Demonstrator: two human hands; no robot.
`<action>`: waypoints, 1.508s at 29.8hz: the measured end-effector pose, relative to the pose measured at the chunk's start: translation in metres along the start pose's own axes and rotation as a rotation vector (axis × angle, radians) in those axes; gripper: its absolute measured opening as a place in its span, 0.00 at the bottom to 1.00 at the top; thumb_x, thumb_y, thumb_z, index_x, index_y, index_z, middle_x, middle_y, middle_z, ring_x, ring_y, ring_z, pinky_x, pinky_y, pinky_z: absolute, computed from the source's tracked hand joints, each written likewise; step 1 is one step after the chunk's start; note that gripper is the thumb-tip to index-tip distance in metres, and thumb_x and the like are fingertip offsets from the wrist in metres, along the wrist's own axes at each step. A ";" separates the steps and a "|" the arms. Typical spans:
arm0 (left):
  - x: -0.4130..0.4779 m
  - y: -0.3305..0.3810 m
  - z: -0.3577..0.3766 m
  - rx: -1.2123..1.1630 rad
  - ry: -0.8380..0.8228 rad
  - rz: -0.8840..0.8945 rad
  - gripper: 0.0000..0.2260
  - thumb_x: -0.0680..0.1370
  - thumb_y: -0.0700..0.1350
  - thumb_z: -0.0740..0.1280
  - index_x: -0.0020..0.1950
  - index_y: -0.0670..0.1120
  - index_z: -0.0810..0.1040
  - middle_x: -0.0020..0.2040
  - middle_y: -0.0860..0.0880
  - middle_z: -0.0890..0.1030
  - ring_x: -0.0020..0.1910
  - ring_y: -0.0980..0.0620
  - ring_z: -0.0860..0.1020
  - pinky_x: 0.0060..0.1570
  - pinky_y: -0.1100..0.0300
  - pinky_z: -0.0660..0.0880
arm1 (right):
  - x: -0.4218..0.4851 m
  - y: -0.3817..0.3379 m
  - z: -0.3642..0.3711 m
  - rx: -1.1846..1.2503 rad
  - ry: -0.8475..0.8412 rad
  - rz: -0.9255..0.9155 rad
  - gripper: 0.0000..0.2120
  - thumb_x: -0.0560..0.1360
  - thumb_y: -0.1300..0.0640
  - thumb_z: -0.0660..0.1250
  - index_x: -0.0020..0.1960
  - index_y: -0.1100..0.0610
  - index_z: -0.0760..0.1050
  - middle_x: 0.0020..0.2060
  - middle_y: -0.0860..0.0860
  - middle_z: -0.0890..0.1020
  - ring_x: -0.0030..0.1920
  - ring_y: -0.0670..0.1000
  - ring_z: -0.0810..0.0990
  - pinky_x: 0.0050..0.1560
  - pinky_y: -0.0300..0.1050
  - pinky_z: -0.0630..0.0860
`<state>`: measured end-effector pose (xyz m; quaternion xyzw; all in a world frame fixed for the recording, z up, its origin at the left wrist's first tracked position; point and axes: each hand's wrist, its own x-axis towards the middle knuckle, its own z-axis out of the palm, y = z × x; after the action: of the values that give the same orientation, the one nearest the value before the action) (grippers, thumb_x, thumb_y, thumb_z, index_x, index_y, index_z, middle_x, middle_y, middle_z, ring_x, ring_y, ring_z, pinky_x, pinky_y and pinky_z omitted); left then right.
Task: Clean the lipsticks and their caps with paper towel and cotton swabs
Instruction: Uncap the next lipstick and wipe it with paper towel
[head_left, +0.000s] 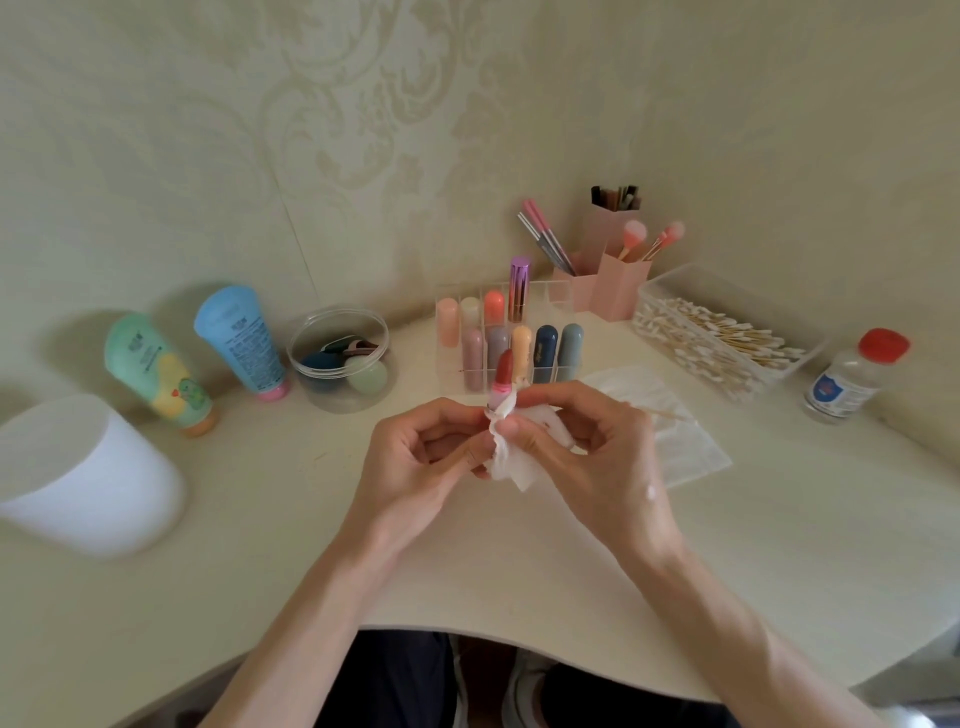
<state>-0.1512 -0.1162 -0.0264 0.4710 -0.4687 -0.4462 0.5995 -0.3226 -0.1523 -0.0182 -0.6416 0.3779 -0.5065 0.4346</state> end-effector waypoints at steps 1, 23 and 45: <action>0.000 0.001 0.000 0.021 -0.002 0.012 0.11 0.70 0.41 0.75 0.50 0.38 0.85 0.43 0.45 0.88 0.41 0.51 0.86 0.41 0.64 0.80 | -0.001 -0.001 0.000 0.003 -0.004 0.001 0.11 0.72 0.54 0.80 0.53 0.54 0.86 0.44 0.47 0.89 0.45 0.49 0.88 0.45 0.38 0.82; -0.009 -0.007 0.005 0.614 0.138 0.370 0.09 0.70 0.41 0.82 0.45 0.44 0.83 0.42 0.55 0.86 0.41 0.57 0.85 0.45 0.59 0.82 | 0.000 0.008 0.004 0.020 -0.008 0.138 0.06 0.74 0.52 0.80 0.48 0.53 0.88 0.40 0.49 0.89 0.42 0.51 0.87 0.44 0.48 0.83; -0.009 -0.001 0.008 0.315 0.065 0.167 0.07 0.73 0.44 0.78 0.49 0.45 0.86 0.43 0.51 0.88 0.43 0.50 0.87 0.48 0.57 0.83 | 0.003 0.003 -0.004 0.127 -0.026 0.197 0.10 0.73 0.54 0.79 0.49 0.60 0.87 0.41 0.57 0.88 0.42 0.50 0.84 0.45 0.47 0.80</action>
<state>-0.1605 -0.1086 -0.0281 0.5328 -0.5506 -0.3005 0.5681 -0.3262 -0.1570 -0.0191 -0.5793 0.4006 -0.4758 0.5268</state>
